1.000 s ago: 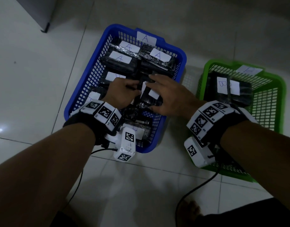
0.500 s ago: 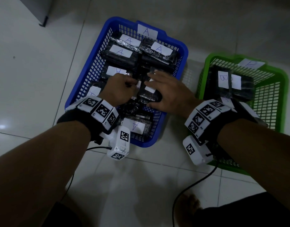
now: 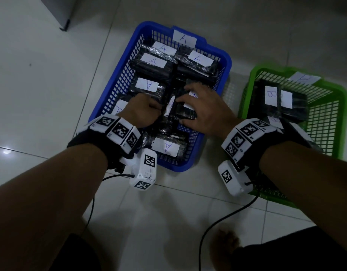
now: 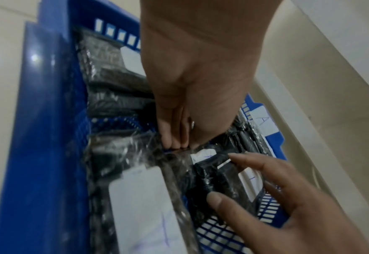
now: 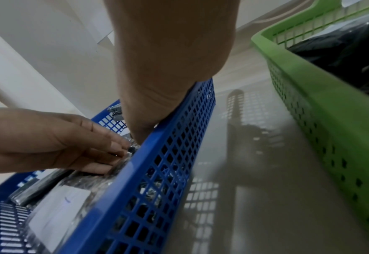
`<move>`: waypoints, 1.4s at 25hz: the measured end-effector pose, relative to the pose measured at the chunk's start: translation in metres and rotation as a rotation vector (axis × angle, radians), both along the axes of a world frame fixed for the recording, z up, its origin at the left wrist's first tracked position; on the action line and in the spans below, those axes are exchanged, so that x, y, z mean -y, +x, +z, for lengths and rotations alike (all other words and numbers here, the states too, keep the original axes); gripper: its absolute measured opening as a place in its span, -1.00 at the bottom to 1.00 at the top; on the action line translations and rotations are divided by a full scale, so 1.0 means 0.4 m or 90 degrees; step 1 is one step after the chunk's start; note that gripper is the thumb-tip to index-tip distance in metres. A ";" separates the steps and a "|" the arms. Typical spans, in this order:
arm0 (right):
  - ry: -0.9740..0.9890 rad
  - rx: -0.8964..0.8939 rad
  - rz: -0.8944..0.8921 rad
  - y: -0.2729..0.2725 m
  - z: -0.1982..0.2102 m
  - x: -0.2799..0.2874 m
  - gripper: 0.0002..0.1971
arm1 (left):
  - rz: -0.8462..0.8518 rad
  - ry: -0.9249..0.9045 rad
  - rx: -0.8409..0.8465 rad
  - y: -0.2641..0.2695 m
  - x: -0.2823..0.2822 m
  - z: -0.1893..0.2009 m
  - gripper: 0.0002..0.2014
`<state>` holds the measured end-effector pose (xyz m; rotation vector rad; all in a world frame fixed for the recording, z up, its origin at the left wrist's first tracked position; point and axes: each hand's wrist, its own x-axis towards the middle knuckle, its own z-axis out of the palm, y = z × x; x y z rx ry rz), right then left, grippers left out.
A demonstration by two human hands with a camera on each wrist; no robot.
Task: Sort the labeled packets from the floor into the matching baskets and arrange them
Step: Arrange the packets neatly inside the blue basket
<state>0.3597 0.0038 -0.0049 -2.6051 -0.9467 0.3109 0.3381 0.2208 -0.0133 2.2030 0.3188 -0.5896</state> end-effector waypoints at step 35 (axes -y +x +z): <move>0.108 0.202 -0.166 0.016 0.029 0.033 -0.57 | -0.237 0.182 0.392 0.013 -0.077 0.092 -0.68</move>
